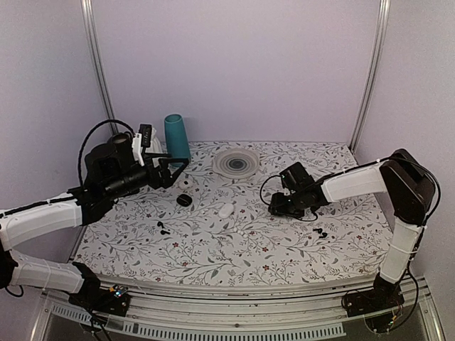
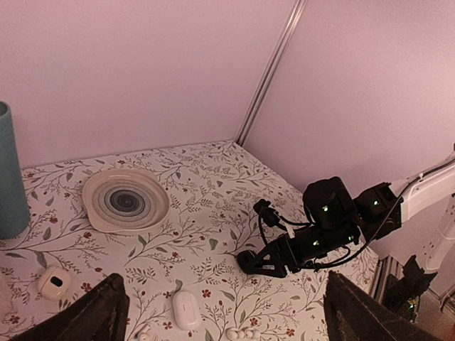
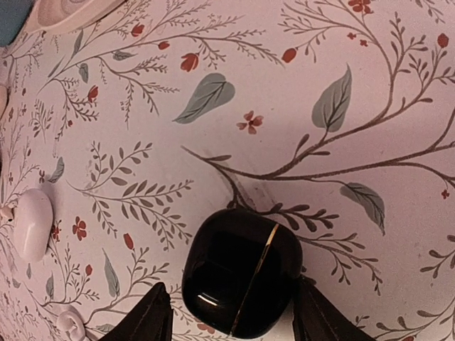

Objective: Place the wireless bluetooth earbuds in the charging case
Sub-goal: Pick up the charging case from the center of the board, then pass from the right arm to the left

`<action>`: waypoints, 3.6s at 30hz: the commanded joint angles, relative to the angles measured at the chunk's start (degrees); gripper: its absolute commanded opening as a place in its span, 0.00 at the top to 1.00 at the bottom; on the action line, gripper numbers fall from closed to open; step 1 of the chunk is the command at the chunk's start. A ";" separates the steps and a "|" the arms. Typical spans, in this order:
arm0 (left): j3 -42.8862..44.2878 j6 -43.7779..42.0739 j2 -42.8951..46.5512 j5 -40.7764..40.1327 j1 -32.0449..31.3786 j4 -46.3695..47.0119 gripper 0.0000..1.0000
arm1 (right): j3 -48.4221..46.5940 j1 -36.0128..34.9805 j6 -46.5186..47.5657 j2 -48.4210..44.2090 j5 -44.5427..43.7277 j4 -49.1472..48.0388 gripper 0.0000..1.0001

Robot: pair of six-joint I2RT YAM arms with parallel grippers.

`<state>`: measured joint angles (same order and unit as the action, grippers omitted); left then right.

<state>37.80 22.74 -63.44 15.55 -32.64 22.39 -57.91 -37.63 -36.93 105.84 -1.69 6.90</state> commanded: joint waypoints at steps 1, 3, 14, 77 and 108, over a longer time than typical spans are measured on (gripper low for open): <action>-0.79 1.15 -0.13 -0.87 -0.91 -0.41 0.04 | -4.43 -2.80 3.24 2.79 -7.99 6.85 0.42; -0.88 1.78 -0.55 -0.96 -1.08 -0.25 0.04 | -5.78 -3.71 4.33 4.09 -10.03 8.49 0.42; -2.34 9.07 -3.62 -6.55 -3.39 0.51 0.04 | -10.18 -4.78 8.84 7.75 -14.18 12.68 0.42; 15.87 25.47 -33.49 21.71 -10.24 4.90 0.53 | -1.27 -20.98 40.79 -15.73 -9.60 -12.23 0.61; 14.41 23.66 -32.12 24.53 -10.78 13.13 1.00 | 1.54 -21.26 37.10 -19.44 -7.50 -13.54 0.18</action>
<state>52.66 48.93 -97.32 38.54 -42.70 31.00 -57.69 -58.50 2.13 90.06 -9.74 -4.86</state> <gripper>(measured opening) 0.174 0.740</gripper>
